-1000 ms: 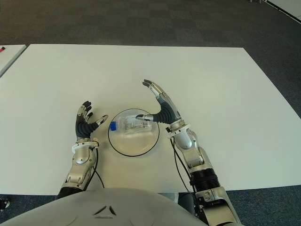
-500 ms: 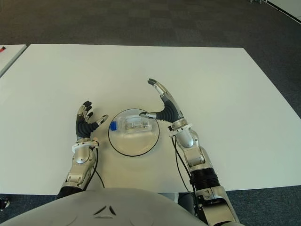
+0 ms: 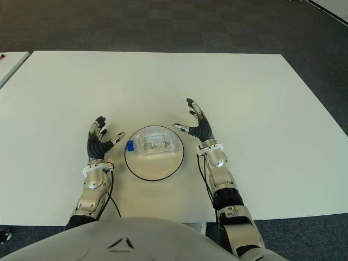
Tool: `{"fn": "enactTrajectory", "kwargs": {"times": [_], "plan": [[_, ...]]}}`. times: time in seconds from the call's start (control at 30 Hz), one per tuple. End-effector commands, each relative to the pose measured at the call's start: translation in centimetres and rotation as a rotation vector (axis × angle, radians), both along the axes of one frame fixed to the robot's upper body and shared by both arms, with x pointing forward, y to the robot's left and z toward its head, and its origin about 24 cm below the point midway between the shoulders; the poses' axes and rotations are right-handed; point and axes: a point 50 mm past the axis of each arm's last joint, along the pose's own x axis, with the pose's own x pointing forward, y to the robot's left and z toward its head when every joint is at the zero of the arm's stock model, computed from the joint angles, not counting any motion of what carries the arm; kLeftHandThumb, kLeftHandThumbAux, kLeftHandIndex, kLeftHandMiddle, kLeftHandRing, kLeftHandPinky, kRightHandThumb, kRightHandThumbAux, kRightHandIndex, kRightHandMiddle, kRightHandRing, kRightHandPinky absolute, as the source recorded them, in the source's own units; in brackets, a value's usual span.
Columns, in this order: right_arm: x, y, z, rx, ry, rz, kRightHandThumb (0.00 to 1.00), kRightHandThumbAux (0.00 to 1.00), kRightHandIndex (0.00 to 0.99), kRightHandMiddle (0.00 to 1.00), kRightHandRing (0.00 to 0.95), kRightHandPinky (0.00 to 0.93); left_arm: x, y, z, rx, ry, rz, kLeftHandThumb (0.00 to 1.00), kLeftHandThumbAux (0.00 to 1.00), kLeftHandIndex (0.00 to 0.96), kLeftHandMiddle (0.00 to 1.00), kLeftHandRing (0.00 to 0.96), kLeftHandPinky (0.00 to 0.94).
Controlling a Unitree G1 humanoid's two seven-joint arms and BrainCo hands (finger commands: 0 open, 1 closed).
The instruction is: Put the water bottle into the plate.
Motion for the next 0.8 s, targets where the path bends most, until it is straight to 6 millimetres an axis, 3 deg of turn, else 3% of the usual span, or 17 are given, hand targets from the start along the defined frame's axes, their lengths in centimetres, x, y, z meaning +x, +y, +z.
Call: {"fn": "enactTrajectory", "kwargs": {"times": [0.03,0.33,0.8], "plan": [[-0.1,0.6,-0.7,0.123,0.058,0.013,0.0,0.732,0.0,0.0,0.0,0.0,-0.1,-1.0,-0.1,-0.034,0.003,-0.01,0.0,0.96,0.151,0.15,0.115,0.116],[-0.8,1.9,-1.1,0.302,0.109,0.033,0.01,0.712,0.0,0.0,0.0,0.012,-0.2,-0.6,0.2,-0.03,-0.042,-0.016,0.0,0.952,0.128,0.153,0.13,0.154],[-1.3,2.9,-1.2,0.363,0.16,0.043,0.032,0.674,0.0,0.0,0.0,0.015,-0.3,-0.4,0.9,-0.073,-0.105,0.053,0.0,0.946,0.11,0.149,0.151,0.197]]}}
